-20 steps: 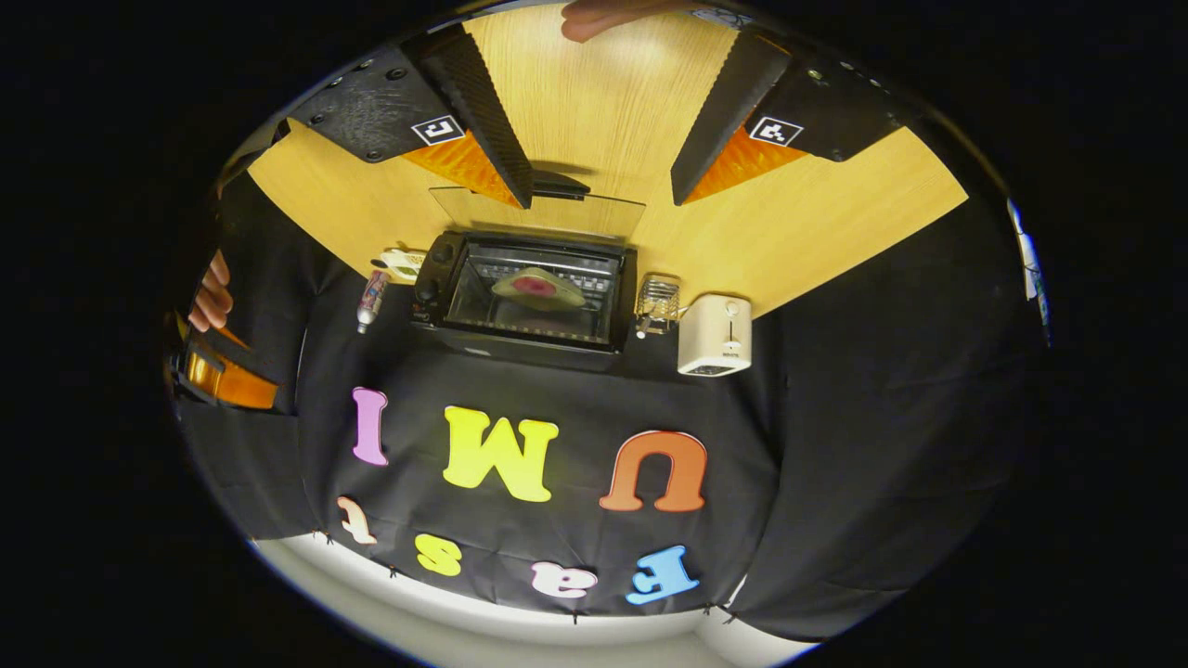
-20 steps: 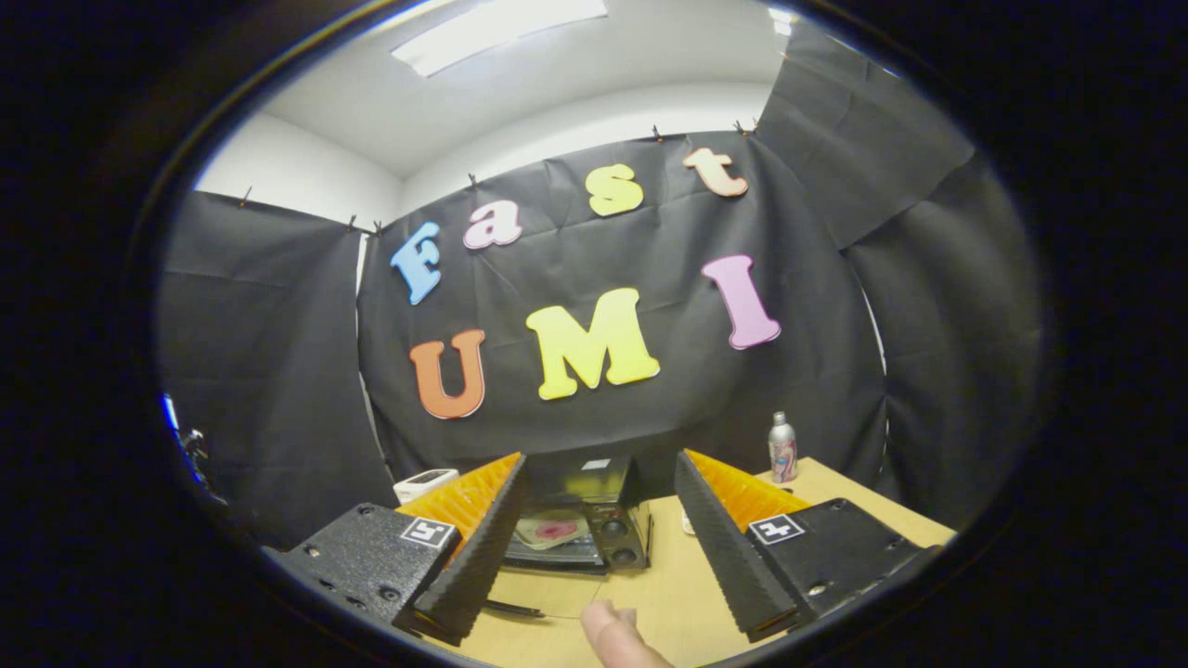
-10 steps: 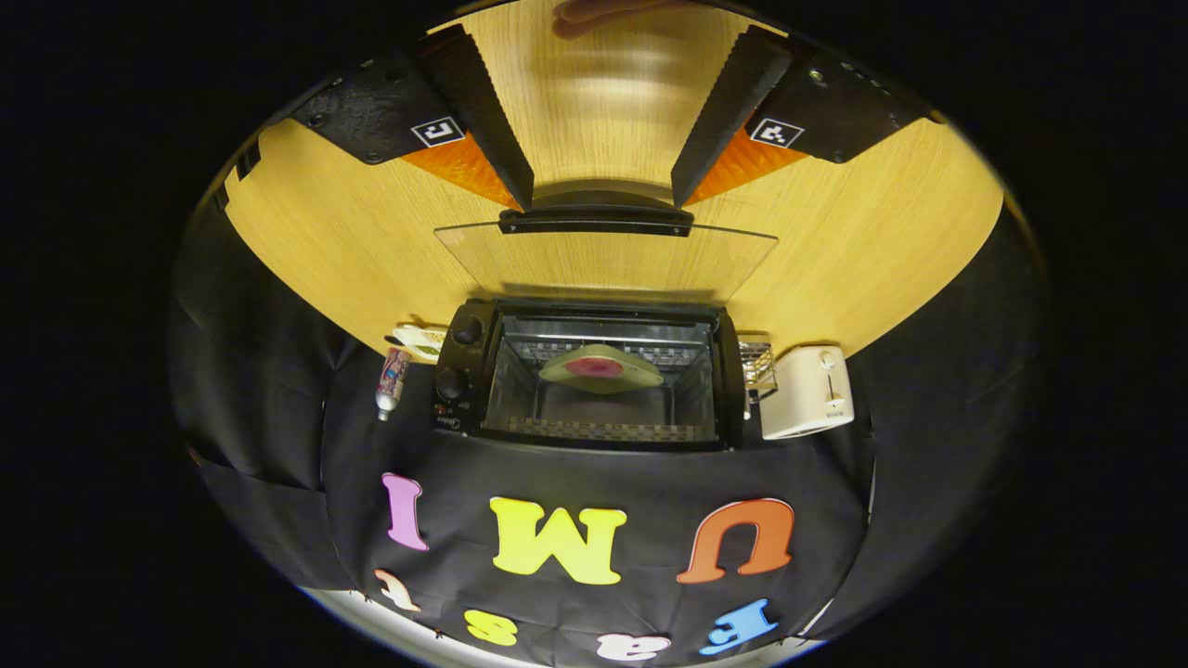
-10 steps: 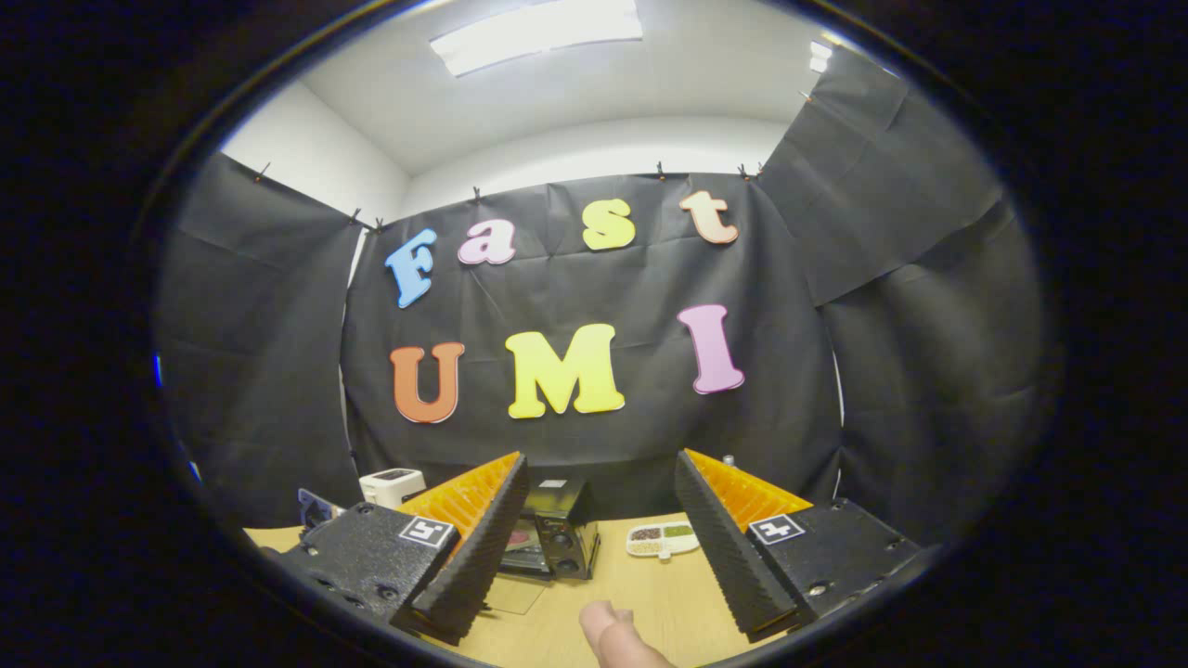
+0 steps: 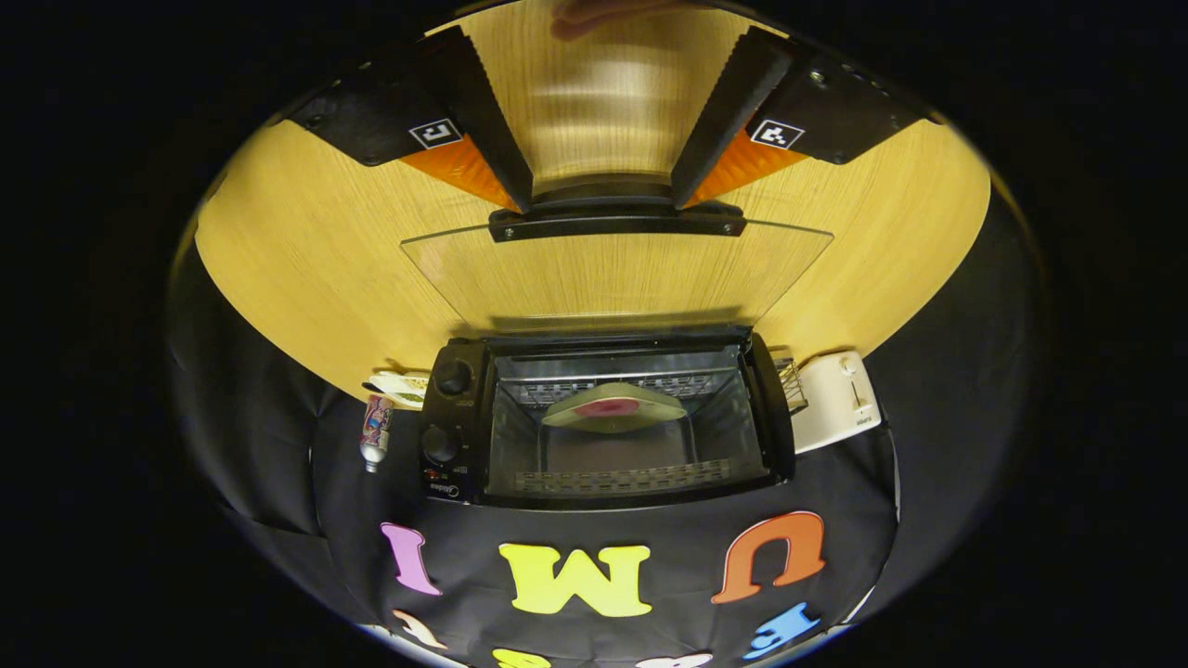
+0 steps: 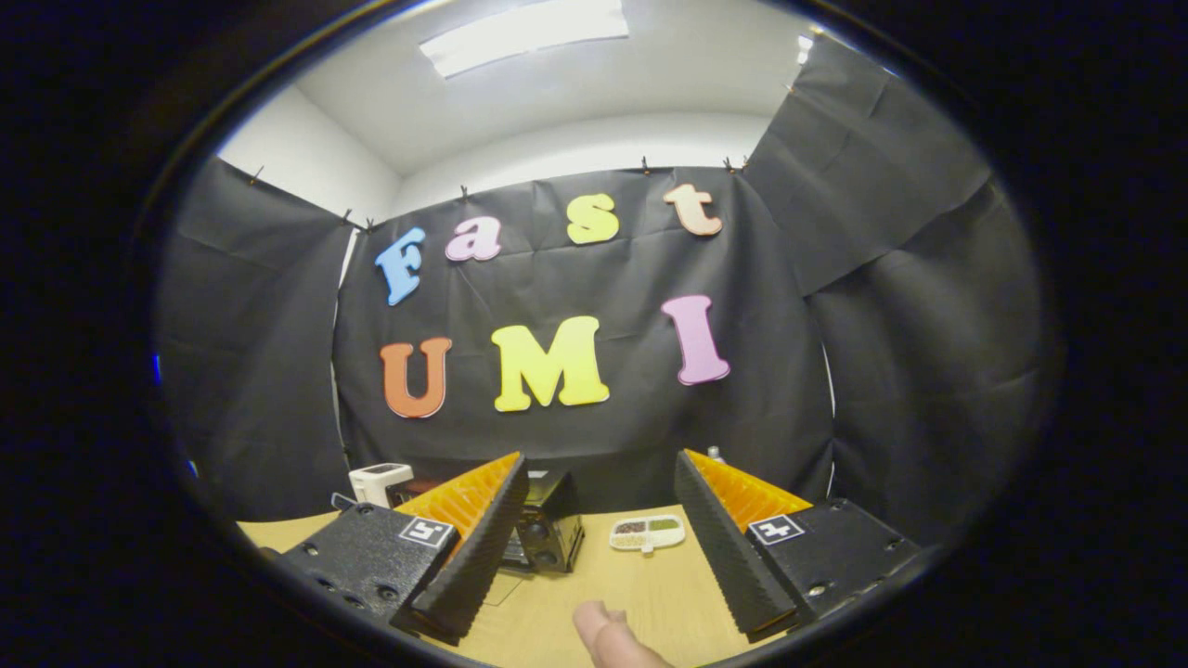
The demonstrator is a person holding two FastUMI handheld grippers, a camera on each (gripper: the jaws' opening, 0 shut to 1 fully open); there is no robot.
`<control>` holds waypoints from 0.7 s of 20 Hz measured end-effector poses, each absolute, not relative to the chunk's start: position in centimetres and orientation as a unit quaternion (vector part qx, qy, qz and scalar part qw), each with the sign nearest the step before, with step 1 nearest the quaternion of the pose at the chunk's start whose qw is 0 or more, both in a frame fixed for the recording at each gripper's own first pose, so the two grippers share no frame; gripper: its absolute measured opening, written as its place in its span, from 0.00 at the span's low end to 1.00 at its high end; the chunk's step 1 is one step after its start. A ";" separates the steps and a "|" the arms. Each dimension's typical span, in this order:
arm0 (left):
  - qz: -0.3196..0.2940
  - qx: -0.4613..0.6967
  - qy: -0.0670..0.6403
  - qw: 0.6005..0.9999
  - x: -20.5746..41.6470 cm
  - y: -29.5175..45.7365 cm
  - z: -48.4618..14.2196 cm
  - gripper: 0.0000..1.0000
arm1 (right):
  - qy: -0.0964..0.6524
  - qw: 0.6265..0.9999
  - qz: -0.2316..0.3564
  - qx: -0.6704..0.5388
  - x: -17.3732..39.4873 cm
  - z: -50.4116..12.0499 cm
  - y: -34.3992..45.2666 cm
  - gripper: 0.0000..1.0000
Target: Open the electric oven with the left hand, put the food in, and close the electric oven.
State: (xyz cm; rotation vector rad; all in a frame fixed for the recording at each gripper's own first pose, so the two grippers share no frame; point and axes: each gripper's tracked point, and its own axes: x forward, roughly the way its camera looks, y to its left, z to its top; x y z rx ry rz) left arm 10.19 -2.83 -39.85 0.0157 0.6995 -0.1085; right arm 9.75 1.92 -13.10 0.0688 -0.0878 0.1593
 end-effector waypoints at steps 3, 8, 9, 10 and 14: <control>-0.053 -0.005 0.357 0.933 10.1 -2.5 -40.2 0.96 | -0.046 0.996 0.069 0.042 10.2 -13.3 0.9 0.95; -0.052 -0.004 0.347 0.936 10.5 -2.6 -38.8 0.97 | -0.047 0.996 0.073 0.032 9.8 -12.9 1.5 0.95; -0.052 -0.003 0.342 0.938 10.6 -2.5 -38.3 0.96 | -0.047 0.996 0.072 0.033 9.8 -12.8 1.6 0.95; -0.052 -0.003 0.341 0.939 10.8 -2.5 -38.0 0.96 | -0.046 0.996 0.074 0.033 9.5 -12.9 1.8 0.95; -0.048 -0.003 0.309 0.950 12.3 -2.5 -34.9 0.97 | -0.052 0.995 0.073 0.036 9.0 -12.4 2.1 0.95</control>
